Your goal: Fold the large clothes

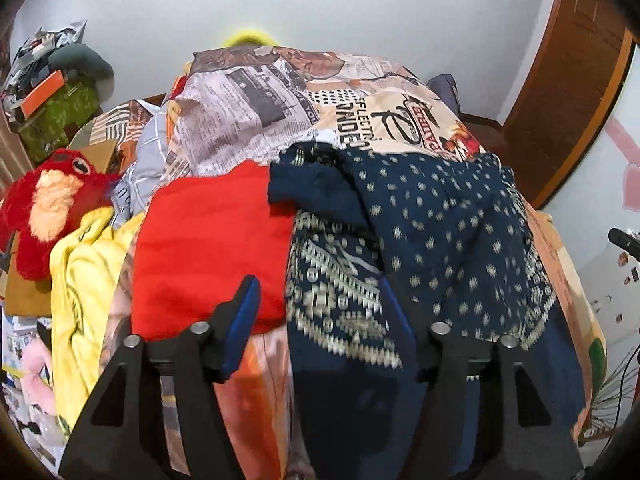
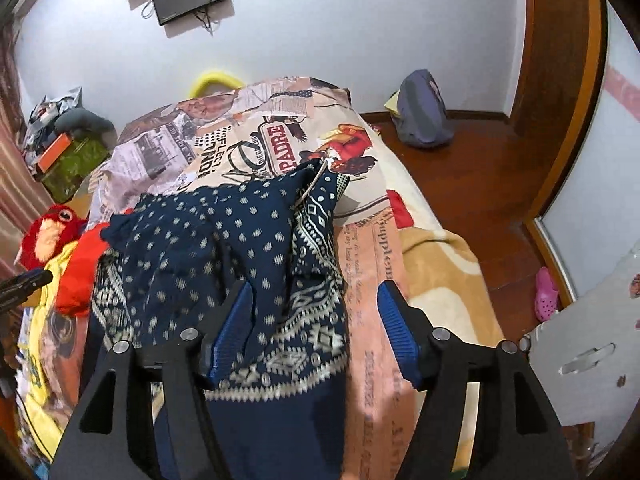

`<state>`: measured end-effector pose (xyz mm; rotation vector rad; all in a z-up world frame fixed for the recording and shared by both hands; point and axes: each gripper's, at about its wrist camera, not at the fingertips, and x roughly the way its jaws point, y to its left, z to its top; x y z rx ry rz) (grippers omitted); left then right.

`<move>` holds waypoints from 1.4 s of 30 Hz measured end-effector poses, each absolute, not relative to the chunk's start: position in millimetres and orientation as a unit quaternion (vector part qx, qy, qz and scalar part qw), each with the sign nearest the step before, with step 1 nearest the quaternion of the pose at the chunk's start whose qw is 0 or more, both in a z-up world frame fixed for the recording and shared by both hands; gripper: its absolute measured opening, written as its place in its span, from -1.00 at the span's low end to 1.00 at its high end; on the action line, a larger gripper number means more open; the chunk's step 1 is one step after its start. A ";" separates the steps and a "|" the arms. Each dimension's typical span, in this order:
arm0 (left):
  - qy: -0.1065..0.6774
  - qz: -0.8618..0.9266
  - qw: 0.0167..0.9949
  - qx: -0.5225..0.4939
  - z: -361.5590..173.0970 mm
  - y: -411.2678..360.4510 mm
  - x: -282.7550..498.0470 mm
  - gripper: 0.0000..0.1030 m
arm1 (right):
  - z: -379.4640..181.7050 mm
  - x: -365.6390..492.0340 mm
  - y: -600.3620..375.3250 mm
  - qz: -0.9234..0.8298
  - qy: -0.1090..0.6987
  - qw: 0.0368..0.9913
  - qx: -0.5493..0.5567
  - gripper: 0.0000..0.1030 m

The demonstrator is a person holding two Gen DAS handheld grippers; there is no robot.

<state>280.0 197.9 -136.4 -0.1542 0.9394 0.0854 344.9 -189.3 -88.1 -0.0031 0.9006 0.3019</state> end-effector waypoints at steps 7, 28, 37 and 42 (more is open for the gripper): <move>0.493 0.028 0.860 -0.128 -176.4 202.9 232.9 0.47 | -105.0 309.6 -195.2 0.148 0.446 0.883 -0.018 0.38; 0.556 -0.067 0.790 -0.250 -259.2 173.5 173.8 0.46 | -214.8 253.9 -217.8 0.156 0.574 0.801 0.065 0.38; 0.547 -0.068 0.781 -0.292 -269.7 176.1 179.5 0.05 | -217.1 251.9 -211.0 0.193 0.554 0.802 0.108 -0.47; 0.533 -0.054 0.805 -0.257 -251.8 172.6 177.2 -0.80 | -208.5 251.2 -205.4 0.202 0.541 0.808 0.116 -0.77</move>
